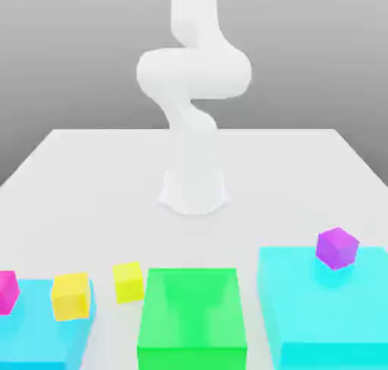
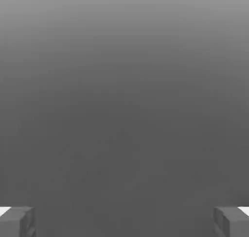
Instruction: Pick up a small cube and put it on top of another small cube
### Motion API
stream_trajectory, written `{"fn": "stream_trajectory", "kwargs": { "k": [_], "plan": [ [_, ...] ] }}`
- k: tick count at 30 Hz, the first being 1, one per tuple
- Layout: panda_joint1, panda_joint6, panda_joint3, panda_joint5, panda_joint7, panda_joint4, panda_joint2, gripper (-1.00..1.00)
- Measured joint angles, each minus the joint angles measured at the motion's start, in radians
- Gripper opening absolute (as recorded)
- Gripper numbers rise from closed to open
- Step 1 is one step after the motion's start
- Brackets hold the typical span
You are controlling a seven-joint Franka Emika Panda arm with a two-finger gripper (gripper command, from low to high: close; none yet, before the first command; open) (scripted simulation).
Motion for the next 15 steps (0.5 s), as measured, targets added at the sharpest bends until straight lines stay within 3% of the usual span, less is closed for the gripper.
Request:
{"fn": "stream_trajectory", "kwargs": {
  "k": [15],
  "plan": [
    [-0.032, 0.394, -0.237, -0.060, -0.413, -0.401, 0.546, 0.00]
  ]
}}
